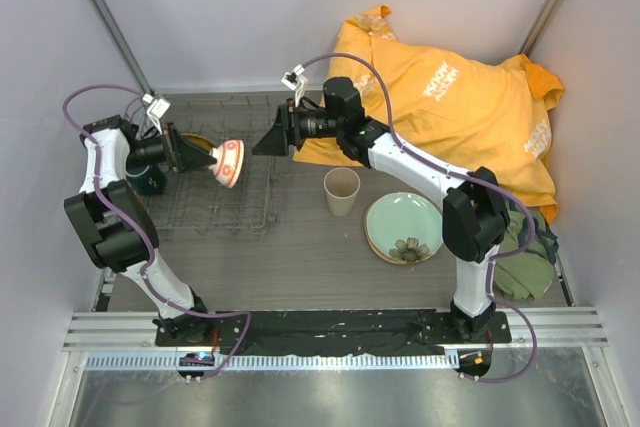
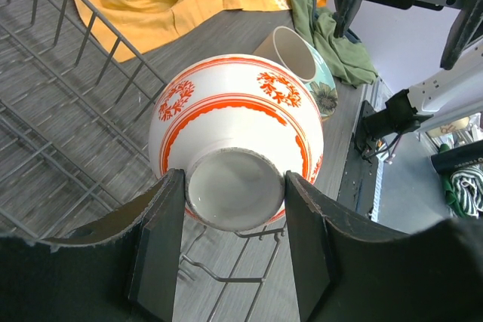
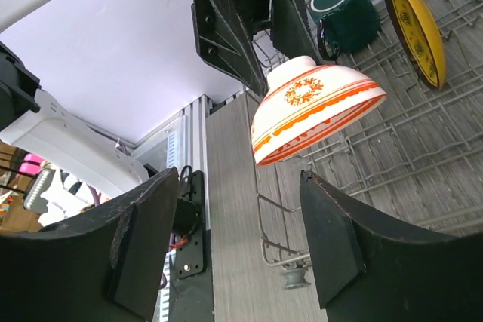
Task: Unload the mixed dishes from the dish rack
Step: Pick up the bowl from the dish rack, then place the bowl at the center of the board.
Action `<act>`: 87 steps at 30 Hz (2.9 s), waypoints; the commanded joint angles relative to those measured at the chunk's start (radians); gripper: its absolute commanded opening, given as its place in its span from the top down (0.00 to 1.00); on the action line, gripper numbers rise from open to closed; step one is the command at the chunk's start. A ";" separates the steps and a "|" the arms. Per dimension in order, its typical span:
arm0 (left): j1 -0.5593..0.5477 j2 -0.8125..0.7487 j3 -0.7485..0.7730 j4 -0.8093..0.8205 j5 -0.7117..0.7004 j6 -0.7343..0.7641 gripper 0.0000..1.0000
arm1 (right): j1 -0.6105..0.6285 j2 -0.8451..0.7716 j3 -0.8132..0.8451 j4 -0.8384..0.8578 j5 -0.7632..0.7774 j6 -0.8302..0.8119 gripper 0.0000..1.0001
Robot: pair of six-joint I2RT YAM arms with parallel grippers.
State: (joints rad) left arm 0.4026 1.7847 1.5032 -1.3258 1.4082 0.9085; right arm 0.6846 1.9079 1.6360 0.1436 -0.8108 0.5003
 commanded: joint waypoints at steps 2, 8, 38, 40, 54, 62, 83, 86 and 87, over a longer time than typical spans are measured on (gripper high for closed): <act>0.008 -0.053 0.009 -0.337 0.144 0.017 1.00 | 0.013 0.026 -0.010 0.096 -0.013 0.061 0.31; 0.005 -0.062 0.006 -0.335 0.156 0.017 1.00 | 0.026 0.069 -0.016 0.152 -0.027 0.116 0.36; 0.005 -0.084 -0.021 -0.337 0.143 0.043 1.00 | 0.104 0.240 0.183 0.192 -0.087 0.215 0.54; 0.005 -0.085 -0.024 -0.335 0.144 0.046 1.00 | 0.104 0.250 0.200 0.183 -0.088 0.215 0.58; 0.005 -0.079 -0.037 -0.335 0.132 0.056 1.00 | 0.107 0.269 0.258 0.146 -0.099 0.207 0.91; 0.007 -0.096 -0.049 -0.335 0.127 0.072 0.52 | 0.102 0.235 0.240 0.109 -0.103 0.169 0.99; 0.091 -0.131 -0.060 -0.337 0.130 0.055 0.00 | 0.050 0.096 0.228 -0.189 0.005 -0.089 0.99; 0.099 -0.128 -0.049 -0.335 0.117 0.046 0.00 | 0.050 0.030 0.237 -0.324 0.088 -0.210 0.99; 0.097 -0.128 -0.047 -0.335 0.109 0.044 0.00 | 0.050 0.011 0.239 -0.353 0.105 -0.233 0.99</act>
State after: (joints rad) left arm 0.4908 1.6917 1.4357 -1.3422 1.4597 0.9539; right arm 0.7357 2.1036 1.7931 -0.0875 -0.8013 0.4515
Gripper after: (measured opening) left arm 0.996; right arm 0.055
